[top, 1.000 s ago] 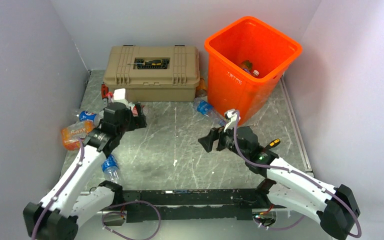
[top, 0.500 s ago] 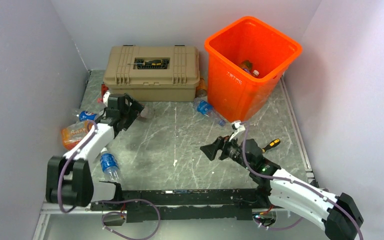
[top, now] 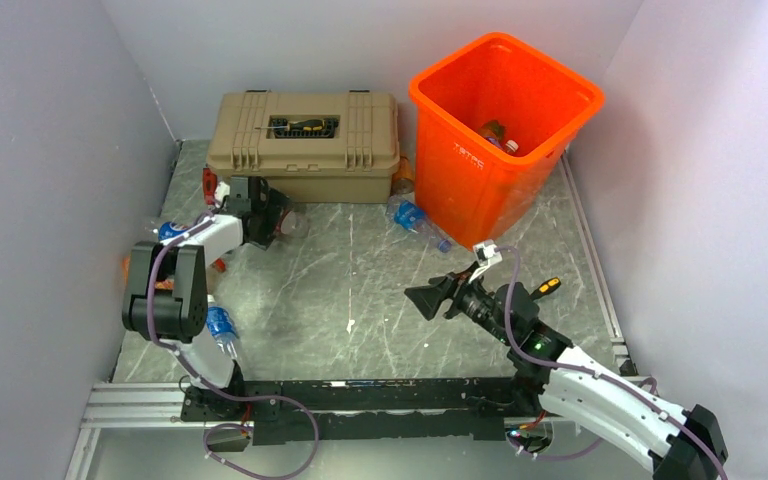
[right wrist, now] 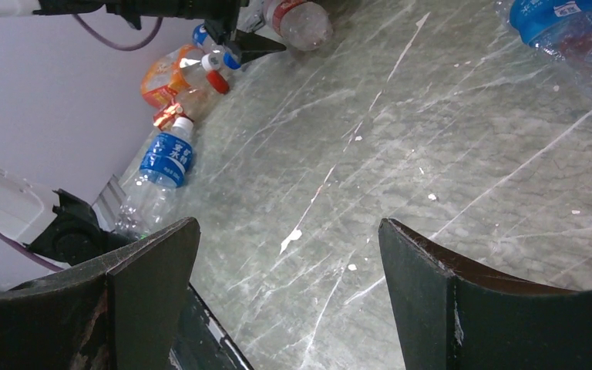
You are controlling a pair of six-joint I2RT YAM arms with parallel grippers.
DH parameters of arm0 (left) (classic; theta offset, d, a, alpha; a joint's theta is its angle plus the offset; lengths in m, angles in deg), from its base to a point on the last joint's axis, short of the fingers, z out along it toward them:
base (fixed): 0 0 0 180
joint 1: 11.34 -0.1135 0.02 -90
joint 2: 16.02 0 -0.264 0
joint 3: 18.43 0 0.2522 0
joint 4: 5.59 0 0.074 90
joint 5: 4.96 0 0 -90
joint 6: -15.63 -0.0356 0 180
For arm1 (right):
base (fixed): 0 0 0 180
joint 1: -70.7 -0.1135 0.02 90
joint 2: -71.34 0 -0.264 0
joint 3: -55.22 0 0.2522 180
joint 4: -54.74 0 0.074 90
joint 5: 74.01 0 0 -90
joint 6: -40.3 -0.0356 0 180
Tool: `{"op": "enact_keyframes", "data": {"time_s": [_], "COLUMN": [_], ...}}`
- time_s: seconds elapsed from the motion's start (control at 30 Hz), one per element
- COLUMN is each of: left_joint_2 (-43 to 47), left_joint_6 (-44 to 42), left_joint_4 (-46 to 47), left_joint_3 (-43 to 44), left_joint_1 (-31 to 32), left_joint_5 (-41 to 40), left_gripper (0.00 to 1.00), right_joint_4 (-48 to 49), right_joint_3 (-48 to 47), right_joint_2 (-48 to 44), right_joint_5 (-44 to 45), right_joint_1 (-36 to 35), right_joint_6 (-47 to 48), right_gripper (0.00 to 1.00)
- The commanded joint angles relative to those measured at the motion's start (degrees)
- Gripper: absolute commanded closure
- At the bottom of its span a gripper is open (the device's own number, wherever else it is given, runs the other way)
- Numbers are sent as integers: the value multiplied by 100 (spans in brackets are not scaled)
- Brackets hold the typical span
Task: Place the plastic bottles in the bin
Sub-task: Pick up the plastic bottle at the center of the board.
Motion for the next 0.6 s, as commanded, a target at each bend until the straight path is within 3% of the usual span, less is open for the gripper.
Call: {"op": "enact_keyframes", "data": {"time_s": [0.0,0.33,0.5,0.57], "left_joint_2": [-343,-752,-1002,-1039], "left_joint_6": [232,387,341,316], "left_joint_4": [-195,-339,-256,-86], "left_joint_3": [412,461,414,291], "left_joint_1": [-25,-42,-51,-53], "left_joint_5": [-265,-440,-294,-211], "left_gripper": [1,9,18,27], "right_joint_4": [-4,-317,-398,-461], "right_joint_3": [24,23,-20,-32], "right_joint_2": [-176,-502,-542,-601], "right_joint_5": [54,348,355,397], "right_joint_1": [-37,-36,-40,-36], "right_joint_6": [47,43,29,16], "right_gripper": [9,9,10,10]}}
